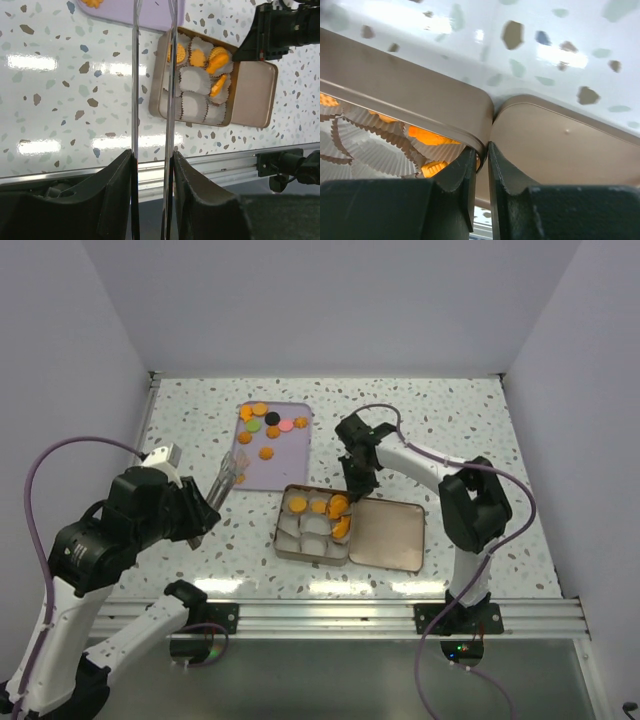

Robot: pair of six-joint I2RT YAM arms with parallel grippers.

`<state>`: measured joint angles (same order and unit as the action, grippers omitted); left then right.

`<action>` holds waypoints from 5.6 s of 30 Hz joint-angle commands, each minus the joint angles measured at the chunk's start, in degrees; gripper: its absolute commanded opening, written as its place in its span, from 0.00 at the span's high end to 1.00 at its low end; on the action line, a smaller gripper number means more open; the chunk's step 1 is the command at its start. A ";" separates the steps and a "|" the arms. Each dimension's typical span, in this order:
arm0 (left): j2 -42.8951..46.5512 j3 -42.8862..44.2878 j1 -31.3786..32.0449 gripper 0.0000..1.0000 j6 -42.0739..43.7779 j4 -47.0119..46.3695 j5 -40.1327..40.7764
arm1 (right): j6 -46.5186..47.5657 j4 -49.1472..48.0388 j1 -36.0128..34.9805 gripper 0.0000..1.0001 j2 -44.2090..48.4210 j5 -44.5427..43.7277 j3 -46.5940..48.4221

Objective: Pack the cookies

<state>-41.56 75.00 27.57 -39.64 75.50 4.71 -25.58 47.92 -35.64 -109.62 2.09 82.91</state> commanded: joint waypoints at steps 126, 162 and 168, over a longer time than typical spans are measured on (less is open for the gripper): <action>-24.35 -14.09 17.51 0.73 7.30 -36.05 -7.53 | 0.18 11.31 13.40 0.01 38.87 -0.42 -26.58; -32.00 -8.65 20.15 0.53 9.84 -34.81 -4.89 | 2.38 9.82 13.40 0.01 34.21 -0.77 -24.64; -31.39 -4.35 19.98 0.54 10.11 -31.39 -1.55 | 2.12 10.17 13.31 0.01 34.83 -1.21 -24.55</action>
<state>-73.84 66.00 47.40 -30.68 42.78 -0.05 -23.94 58.24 -22.44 -75.48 2.04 56.34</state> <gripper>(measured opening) 0.469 0.986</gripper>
